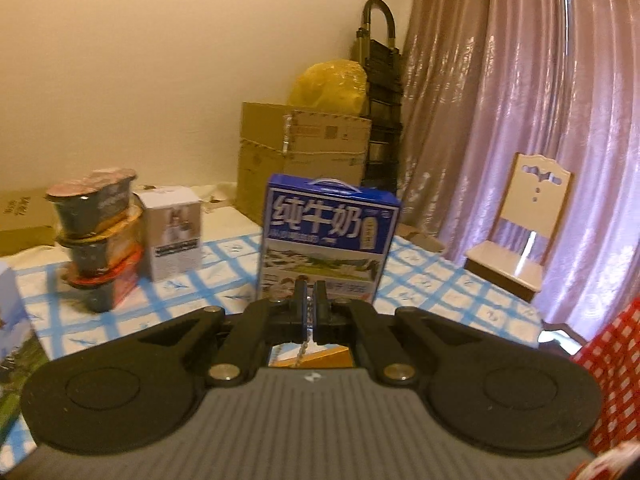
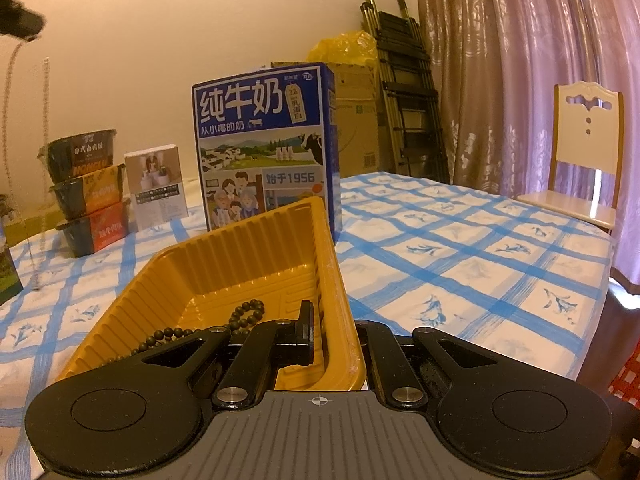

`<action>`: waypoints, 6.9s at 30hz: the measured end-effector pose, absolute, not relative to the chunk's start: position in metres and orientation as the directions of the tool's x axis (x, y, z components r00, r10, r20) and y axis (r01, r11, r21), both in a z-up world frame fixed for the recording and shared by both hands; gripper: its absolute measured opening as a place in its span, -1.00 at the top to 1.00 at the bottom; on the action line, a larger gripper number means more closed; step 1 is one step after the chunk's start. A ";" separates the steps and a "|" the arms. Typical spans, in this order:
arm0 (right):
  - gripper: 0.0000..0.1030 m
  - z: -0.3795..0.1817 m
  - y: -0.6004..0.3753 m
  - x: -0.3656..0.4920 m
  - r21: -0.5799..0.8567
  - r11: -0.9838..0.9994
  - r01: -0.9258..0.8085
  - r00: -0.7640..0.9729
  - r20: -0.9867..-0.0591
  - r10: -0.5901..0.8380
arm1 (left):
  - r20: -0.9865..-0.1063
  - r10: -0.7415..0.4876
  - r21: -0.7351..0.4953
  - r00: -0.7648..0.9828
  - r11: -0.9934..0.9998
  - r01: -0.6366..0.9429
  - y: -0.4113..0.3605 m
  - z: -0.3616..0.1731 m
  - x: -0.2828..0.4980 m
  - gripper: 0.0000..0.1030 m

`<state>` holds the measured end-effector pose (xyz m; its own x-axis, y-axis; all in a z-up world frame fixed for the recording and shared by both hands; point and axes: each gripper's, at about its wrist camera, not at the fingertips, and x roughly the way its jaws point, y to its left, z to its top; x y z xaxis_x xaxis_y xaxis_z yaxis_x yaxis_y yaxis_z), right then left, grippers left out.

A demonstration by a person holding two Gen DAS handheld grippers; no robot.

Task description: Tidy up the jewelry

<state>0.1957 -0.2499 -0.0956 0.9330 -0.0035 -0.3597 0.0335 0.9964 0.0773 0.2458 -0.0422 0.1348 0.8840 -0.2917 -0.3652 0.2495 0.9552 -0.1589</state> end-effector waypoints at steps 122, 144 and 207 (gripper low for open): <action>-0.63 -0.008 -0.179 0.024 0.218 0.945 -0.244 0.696 -0.639 0.328 | -0.674 0.032 -0.056 0.738 0.994 -0.094 0.013 0.022 -0.005 -0.84; -0.63 -0.014 -0.171 0.022 0.222 0.931 -0.291 0.667 -0.650 0.363 | -0.704 0.045 -0.012 0.709 0.997 -0.075 0.003 0.012 0.000 -0.84; -0.63 -0.014 -0.171 0.026 0.221 0.932 -0.289 0.672 -0.647 0.362 | -0.704 0.048 -0.006 0.709 0.997 -0.073 -0.001 0.013 0.001 -0.84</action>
<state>0.0265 -0.1712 -0.0145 0.6718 0.3615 -0.6465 -0.2888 0.9316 0.2208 0.0013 -0.0010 0.0129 0.7086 0.0476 -0.7040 -0.0728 0.9973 -0.0059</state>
